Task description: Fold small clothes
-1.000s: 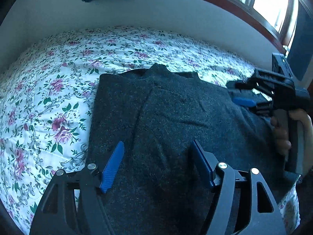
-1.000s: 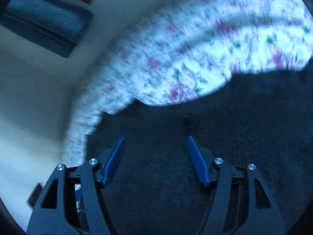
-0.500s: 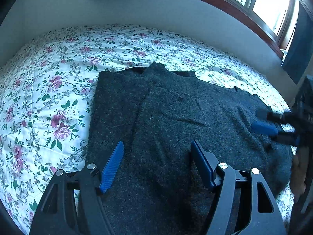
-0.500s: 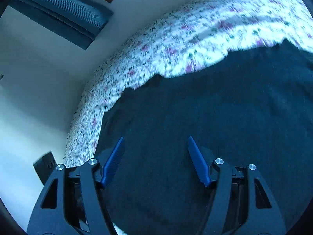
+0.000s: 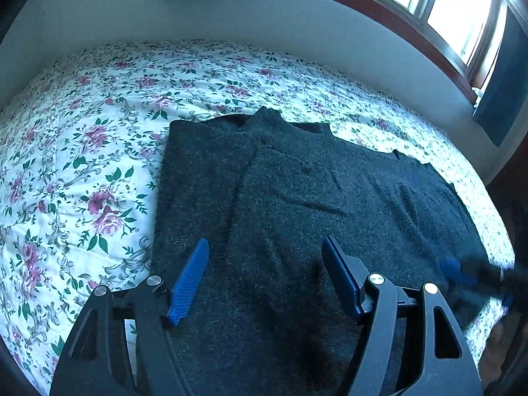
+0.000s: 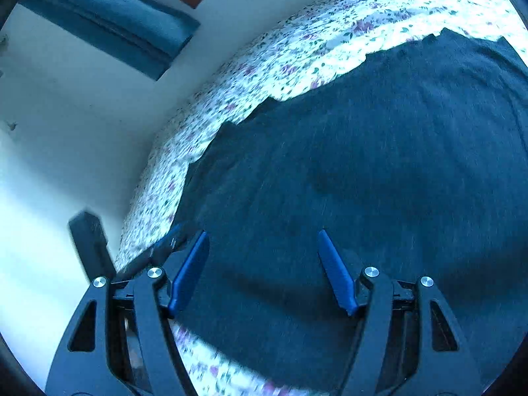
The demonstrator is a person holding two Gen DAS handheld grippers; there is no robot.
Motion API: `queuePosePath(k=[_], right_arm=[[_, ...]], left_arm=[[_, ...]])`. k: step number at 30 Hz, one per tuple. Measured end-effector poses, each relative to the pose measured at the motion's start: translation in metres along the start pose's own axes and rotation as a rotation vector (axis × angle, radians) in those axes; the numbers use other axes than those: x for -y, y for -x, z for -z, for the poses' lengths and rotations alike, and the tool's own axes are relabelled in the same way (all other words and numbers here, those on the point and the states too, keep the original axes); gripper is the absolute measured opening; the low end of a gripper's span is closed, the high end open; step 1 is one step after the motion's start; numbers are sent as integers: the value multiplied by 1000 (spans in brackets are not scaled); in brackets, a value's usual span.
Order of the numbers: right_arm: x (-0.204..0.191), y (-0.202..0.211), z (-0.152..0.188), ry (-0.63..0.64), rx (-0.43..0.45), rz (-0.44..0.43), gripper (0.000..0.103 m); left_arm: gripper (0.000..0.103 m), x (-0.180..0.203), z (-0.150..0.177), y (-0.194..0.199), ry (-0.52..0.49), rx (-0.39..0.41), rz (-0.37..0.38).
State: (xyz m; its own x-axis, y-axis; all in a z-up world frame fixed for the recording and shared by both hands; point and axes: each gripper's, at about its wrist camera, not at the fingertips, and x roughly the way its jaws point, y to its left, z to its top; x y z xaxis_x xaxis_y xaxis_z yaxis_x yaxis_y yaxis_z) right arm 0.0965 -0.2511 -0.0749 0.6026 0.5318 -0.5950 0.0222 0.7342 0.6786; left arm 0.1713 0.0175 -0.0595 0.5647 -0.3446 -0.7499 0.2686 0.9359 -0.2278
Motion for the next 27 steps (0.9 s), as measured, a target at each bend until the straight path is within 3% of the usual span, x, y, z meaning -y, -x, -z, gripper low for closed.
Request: queuePosePath(k=[8, 14, 18, 21, 23, 25, 27], right_arm=[[3, -5, 38, 38, 2, 19, 76], [-11, -8, 50, 164, 46, 49, 90], [-13, -7, 51, 177, 48, 37, 93], [-8, -4, 49, 157, 54, 2, 93], [-8, -5, 49, 158, 52, 3, 93], [-7, -4, 50, 157, 52, 0, 93], [-7, -2, 49, 156, 55, -6, 93]], left_arm=[[70, -19, -7, 9, 61, 26, 21], [70, -57, -16, 17, 115, 29, -3], [70, -90, -13, 11, 198, -36, 87], [69, -104, -11, -1, 263, -90, 213], [68, -105, -15, -7, 270, -97, 256], [61, -101, -22, -17, 280, -122, 305], [45, -92, -25, -29, 267, -158, 320]])
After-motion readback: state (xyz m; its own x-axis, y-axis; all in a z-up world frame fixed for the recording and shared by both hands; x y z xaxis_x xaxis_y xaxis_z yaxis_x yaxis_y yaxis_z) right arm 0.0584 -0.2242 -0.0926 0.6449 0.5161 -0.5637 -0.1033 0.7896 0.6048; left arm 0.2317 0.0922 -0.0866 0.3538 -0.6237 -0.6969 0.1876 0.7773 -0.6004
